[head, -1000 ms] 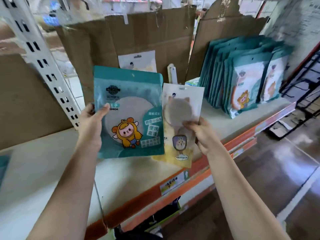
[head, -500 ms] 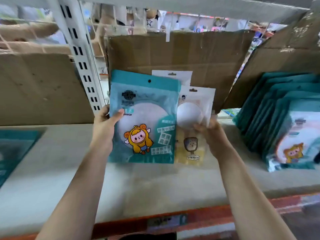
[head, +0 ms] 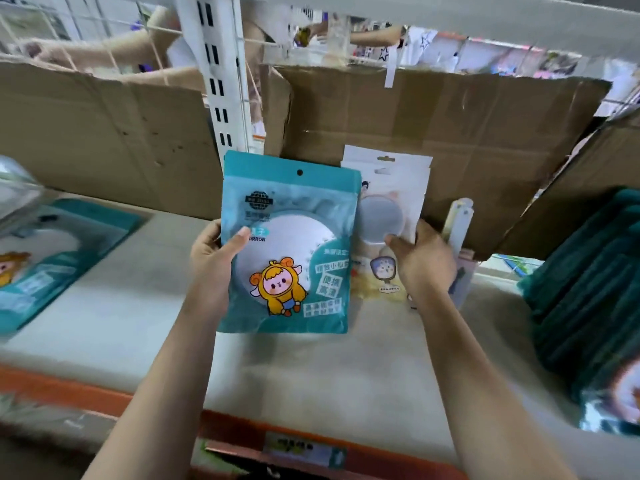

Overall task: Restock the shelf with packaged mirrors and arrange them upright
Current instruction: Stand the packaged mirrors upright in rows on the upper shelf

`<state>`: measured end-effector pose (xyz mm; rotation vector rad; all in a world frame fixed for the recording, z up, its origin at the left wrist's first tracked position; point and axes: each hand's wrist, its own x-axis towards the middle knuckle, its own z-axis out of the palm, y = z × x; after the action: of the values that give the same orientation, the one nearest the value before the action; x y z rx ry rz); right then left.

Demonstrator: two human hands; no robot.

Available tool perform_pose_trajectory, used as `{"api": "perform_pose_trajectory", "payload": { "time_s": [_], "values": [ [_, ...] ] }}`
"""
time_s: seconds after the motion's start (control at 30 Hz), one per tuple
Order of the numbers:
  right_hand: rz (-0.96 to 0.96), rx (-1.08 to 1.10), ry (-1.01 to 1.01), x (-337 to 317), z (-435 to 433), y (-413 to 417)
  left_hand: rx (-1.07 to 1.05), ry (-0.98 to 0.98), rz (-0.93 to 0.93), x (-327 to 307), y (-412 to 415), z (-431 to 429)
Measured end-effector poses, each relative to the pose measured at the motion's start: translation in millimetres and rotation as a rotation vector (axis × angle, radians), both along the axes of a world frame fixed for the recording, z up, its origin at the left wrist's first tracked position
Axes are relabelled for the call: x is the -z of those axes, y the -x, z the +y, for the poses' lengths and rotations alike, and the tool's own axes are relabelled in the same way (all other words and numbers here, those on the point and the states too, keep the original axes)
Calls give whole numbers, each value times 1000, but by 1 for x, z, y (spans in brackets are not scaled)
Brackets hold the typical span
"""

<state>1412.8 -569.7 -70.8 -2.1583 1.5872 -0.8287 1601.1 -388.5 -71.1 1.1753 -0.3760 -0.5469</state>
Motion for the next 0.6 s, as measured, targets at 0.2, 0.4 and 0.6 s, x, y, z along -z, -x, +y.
{"api": "perform_pose_trajectory", "payload": {
  "time_s": [0.2,0.4,0.6],
  "values": [
    [7,-29,-58,5,7,-8,-9,-8,22,2,-5,10],
    [22,12,-31,-1,19,-17,10,-2,34,1,-17,13],
    [20,68,-54,2,35,-16,58,0,36,5,-12,20]
  ]
}}
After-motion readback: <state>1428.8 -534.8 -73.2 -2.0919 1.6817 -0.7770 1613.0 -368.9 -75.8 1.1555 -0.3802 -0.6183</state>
